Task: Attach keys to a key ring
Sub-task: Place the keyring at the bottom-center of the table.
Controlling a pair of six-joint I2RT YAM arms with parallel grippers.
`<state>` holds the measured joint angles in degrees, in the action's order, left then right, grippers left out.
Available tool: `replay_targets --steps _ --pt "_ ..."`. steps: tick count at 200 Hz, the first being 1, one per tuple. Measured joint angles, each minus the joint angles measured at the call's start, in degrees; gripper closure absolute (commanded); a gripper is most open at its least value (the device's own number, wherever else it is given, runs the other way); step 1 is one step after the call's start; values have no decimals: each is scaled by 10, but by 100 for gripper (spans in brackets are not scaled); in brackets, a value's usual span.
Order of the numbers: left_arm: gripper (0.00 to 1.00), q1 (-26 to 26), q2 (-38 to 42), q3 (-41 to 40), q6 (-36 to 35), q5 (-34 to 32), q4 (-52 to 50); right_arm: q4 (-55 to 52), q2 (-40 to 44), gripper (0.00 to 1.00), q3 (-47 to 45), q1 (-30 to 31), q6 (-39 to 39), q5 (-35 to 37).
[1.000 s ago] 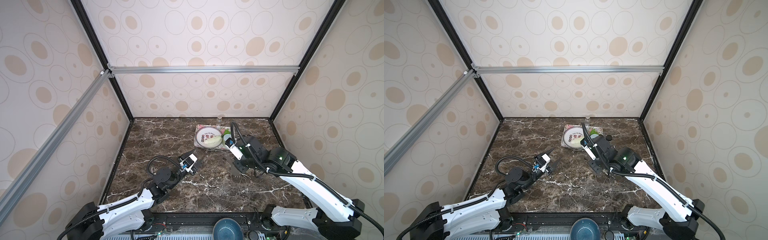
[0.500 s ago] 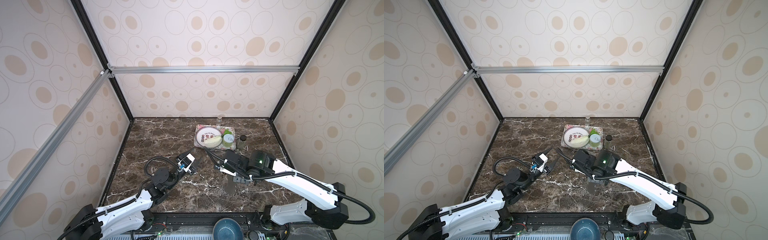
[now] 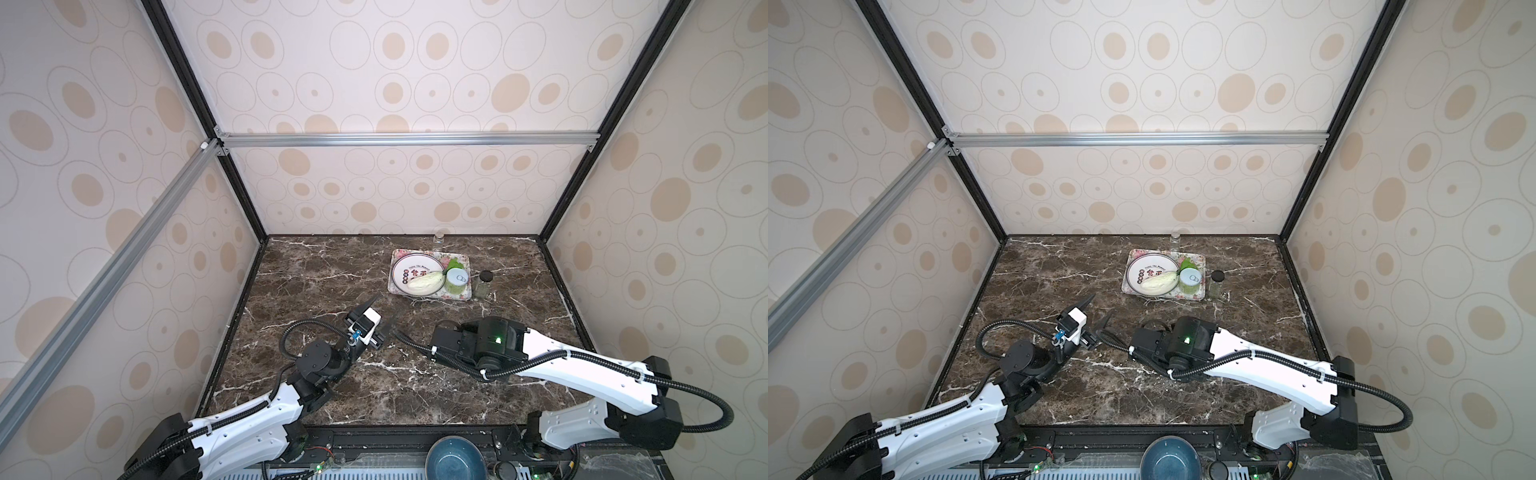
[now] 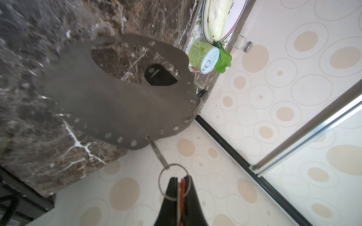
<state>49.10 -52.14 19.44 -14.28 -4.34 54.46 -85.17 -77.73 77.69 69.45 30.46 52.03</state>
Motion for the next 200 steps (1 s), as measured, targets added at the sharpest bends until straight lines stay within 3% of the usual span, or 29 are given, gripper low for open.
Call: replay_targets --steps 81,200 --pt "40 -5 18 -27 5 -25 24 -10 -11 100 -19 3 37 91" --pt "36 -8 51 -40 15 -40 29 -14 -35 100 -5 15 33 71"
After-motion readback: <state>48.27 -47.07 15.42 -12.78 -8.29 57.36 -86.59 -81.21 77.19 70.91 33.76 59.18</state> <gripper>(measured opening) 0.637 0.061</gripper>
